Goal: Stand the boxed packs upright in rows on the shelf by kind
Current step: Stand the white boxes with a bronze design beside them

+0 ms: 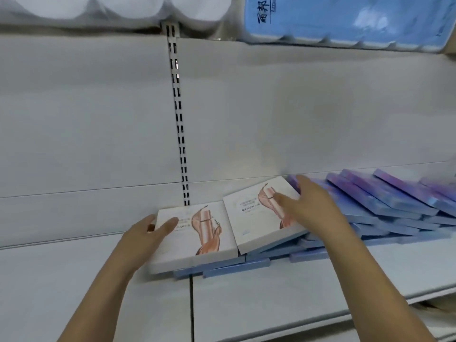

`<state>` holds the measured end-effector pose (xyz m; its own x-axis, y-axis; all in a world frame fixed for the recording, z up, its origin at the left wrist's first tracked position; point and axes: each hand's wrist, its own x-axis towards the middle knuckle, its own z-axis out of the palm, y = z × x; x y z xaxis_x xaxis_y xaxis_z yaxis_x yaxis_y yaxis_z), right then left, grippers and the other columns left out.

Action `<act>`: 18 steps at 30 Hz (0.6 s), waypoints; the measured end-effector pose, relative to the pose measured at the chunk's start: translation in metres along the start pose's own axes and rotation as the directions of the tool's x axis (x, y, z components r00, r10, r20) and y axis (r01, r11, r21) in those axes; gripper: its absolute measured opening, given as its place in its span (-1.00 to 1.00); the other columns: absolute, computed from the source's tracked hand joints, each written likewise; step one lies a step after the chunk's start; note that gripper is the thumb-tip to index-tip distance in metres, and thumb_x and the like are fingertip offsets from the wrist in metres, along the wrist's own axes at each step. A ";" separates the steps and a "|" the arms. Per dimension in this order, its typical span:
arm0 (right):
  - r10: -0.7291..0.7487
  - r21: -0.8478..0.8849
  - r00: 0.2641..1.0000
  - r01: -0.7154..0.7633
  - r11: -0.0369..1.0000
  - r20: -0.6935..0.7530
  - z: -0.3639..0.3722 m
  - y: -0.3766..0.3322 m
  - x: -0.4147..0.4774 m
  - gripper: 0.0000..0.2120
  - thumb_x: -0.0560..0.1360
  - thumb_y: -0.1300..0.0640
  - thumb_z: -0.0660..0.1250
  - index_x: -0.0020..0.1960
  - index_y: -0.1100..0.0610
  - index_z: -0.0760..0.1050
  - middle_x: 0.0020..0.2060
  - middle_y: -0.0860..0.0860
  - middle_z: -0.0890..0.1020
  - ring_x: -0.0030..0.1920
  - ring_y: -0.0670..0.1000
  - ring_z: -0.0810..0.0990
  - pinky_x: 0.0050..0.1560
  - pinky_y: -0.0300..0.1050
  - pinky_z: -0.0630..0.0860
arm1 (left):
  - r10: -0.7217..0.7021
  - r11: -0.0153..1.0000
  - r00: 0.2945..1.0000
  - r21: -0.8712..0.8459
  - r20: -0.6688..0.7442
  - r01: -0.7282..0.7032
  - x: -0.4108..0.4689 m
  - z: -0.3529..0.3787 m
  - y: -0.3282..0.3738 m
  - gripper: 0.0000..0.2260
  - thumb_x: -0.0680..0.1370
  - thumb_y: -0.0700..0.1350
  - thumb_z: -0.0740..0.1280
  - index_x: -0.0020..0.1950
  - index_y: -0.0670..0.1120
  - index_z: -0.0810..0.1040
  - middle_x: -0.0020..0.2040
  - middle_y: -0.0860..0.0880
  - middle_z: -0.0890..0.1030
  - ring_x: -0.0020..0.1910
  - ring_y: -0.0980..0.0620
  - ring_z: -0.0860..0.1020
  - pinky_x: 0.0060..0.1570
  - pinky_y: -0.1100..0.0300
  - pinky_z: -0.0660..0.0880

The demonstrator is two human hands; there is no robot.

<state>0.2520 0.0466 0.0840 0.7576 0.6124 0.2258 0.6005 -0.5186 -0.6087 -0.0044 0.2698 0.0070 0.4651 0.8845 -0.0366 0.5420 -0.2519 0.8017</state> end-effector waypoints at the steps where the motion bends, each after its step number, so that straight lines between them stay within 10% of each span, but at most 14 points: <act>1: 0.011 -0.114 0.998 -0.004 0.994 0.057 0.002 -0.005 0.005 -0.62 0.54 -0.20 0.33 0.27 -0.04 0.48 0.01 -0.14 0.62 0.01 -0.05 0.58 -0.16 -0.13 0.41 | -0.010 0.998 1.000 0.058 0.009 0.010 0.005 0.002 -0.001 -0.39 0.47 0.43 0.29 0.41 0.11 0.49 0.13 0.09 0.65 -0.11 0.14 0.56 -0.20 0.17 0.48; 11: 0.128 -0.365 0.968 -0.041 0.930 0.217 0.030 -0.027 0.026 -0.11 0.46 -0.32 0.41 0.57 0.08 0.12 0.49 0.14 0.31 0.34 0.18 0.51 0.09 0.00 0.49 | -0.114 0.989 0.991 -0.089 0.068 0.120 0.016 -0.015 -0.017 -0.72 0.39 0.27 0.53 -0.11 0.12 0.61 -0.33 0.17 0.72 -0.39 0.14 0.69 -0.50 0.30 0.51; 18: 0.215 -0.359 0.960 -0.139 0.923 0.179 0.032 -0.030 0.027 -0.08 0.30 -0.40 0.51 0.43 0.11 0.30 0.24 0.06 0.61 0.14 0.10 0.64 0.13 0.05 0.61 | -0.077 0.965 0.993 -0.243 0.090 0.097 0.015 -0.040 -0.024 -0.71 0.41 0.15 0.57 0.02 0.05 0.66 -0.19 0.11 0.76 -0.25 0.07 0.74 -0.32 0.22 0.57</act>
<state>0.2460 0.0975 0.0836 0.8105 0.5836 -0.0501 0.5405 -0.7781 -0.3199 -0.0388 0.3047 0.0113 0.4834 0.8621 -0.1516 0.3984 -0.0624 0.9151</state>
